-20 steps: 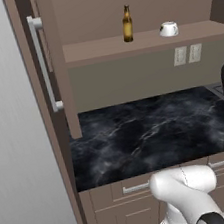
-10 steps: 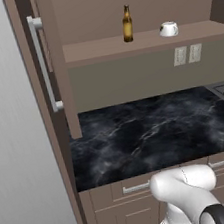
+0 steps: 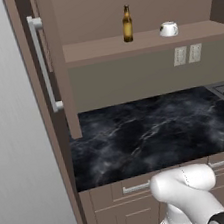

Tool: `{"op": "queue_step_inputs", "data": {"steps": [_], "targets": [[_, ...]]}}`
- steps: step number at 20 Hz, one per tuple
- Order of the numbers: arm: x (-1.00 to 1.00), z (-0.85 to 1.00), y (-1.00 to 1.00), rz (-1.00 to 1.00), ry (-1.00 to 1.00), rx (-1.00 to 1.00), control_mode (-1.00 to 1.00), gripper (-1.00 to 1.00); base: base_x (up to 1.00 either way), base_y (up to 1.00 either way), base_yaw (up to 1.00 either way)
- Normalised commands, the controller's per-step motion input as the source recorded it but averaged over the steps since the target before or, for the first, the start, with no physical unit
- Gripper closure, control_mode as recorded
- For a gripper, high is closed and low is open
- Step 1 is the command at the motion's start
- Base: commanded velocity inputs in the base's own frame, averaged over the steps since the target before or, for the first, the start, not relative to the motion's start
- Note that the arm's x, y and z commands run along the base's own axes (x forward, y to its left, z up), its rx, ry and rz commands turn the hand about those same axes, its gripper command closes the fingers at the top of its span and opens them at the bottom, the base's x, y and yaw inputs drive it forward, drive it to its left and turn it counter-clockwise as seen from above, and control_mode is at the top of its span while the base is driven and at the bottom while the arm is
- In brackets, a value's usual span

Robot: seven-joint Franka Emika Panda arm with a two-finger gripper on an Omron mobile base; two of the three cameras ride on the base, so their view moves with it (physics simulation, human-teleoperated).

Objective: Open the cabinet directly in front. Then move the beer and the mug to the dining counter with the candle on it.

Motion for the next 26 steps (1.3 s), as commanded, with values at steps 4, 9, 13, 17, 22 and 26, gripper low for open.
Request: {"op": "queue_step_inputs", "data": {"steps": [4,9,13,17,22,26], "targets": [[0.00,0.00,0.31,0.15,-0.36,0.26,-1.00,-1.00,0.00,0.00,0.00],[0.00,0.00,0.29,0.13,-0.35,0.24,-1.00,-1.00,0.00,0.00,0.00],[0.00,0.00,0.36,0.10,-0.32,0.21,-1.00,-1.00,0.00,0.00,0.00],[0.00,0.08,0.50,0.04,-0.18,0.12,-1.00,-1.00,0.00,0.00,0.00],[0.00,0.33,0.53,0.00,-0.05,0.03,-1.00,-1.00,0.00,0.00,0.00],[0.00,0.44,0.46,-0.05,0.00,0.00,-1.00,-1.00,0.00,0.00,0.00]]}}
